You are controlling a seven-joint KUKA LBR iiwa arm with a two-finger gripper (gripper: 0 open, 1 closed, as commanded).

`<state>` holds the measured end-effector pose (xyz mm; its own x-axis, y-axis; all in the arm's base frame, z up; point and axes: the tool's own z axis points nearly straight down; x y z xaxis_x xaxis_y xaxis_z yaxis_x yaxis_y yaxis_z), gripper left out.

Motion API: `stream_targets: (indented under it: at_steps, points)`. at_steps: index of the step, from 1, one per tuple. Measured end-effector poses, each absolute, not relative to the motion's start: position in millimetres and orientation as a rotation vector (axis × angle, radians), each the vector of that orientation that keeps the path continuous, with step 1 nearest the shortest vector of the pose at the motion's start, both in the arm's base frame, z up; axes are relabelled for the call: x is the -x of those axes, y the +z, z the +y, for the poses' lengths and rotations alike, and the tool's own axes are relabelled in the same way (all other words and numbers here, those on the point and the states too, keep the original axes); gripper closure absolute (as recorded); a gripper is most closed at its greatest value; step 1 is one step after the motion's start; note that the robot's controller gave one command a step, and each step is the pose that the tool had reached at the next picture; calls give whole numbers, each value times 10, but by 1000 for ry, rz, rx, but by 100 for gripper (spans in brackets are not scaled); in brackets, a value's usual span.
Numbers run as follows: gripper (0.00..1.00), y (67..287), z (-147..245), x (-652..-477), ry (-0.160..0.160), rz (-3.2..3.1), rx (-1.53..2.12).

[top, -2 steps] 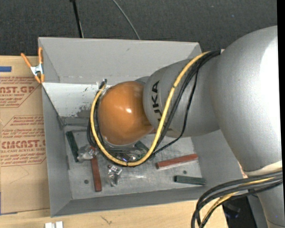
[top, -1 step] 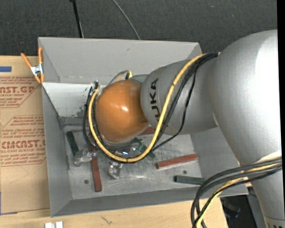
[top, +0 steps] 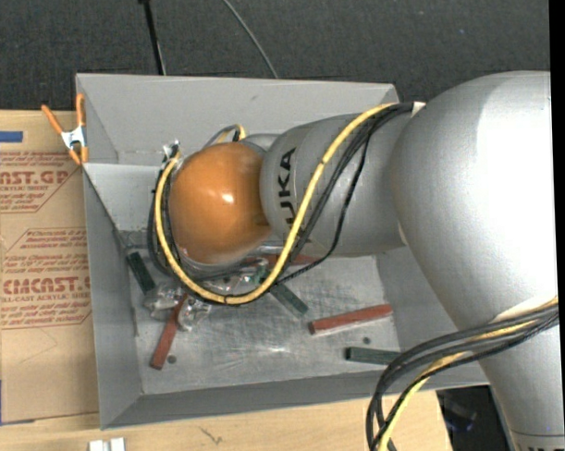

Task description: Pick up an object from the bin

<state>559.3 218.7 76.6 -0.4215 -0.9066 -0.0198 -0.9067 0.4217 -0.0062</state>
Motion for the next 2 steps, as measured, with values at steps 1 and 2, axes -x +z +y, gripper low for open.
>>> stream_targets:
  at_steps: [1, 2]
  points:
    - [100, 766, 2186, -5593, 9, 2632, 1678]
    - [100, 851, 2169, -5558, 9, 2644, 1688]
